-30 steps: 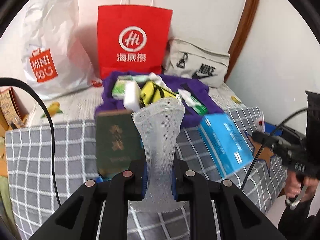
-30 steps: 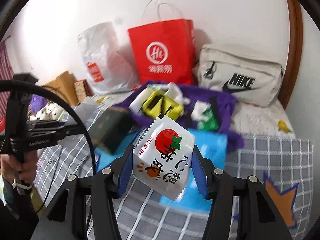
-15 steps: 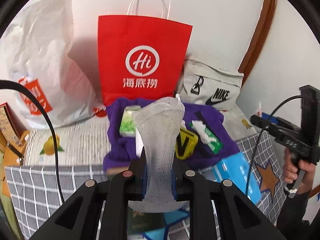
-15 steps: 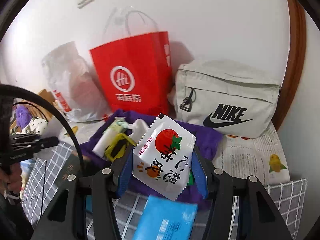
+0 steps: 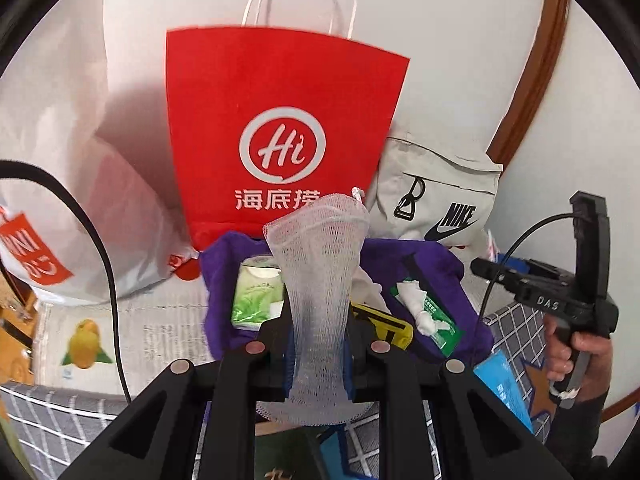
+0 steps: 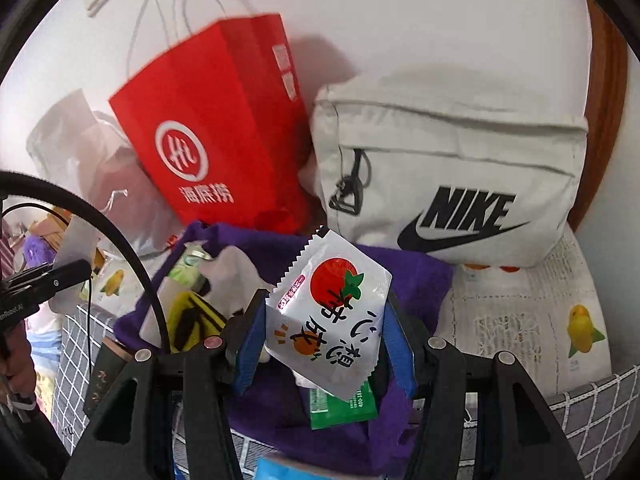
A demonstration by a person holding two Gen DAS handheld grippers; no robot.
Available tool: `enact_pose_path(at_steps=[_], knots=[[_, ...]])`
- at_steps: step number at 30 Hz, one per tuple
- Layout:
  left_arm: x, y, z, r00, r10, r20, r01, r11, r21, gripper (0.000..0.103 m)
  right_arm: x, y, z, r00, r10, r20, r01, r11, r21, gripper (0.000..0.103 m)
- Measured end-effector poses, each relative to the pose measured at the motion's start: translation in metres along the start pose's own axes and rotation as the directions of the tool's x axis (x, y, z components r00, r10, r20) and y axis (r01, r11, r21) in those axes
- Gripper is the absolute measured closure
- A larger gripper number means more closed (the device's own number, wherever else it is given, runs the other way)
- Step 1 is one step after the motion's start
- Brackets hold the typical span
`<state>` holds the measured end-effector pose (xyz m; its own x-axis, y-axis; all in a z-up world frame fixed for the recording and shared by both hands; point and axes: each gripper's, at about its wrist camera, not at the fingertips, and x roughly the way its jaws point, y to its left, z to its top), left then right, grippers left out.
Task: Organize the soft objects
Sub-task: 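Carry the tomato-print packet and white mesh bag over the purple towel with both grippers, then lower both grippers and open them to release the packet and mesh bag onto the towel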
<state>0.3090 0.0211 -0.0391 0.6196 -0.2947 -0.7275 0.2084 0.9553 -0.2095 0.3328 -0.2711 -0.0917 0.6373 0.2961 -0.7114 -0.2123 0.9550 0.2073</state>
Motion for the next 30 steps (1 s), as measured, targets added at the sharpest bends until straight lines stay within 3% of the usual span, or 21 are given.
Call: enact_pose_path(at_steps=[12, 30], knots=[[0.036, 0.001, 0.000, 0.998, -0.003, -0.063, 0.004, 1.000, 0.021, 0.086, 0.044, -0.015, -0.007, 0.995, 0.002, -0.104, -0.001, 1.000, 0.007, 0.048], [0.048, -0.006, -0.002, 0.996, -0.030, -0.086, 0.033, 0.999, 0.032, 0.086, 0.088, -0.012, -0.019, 0.977, -0.030, -0.213, 0.027, 0.999, -0.018, 0.048]])
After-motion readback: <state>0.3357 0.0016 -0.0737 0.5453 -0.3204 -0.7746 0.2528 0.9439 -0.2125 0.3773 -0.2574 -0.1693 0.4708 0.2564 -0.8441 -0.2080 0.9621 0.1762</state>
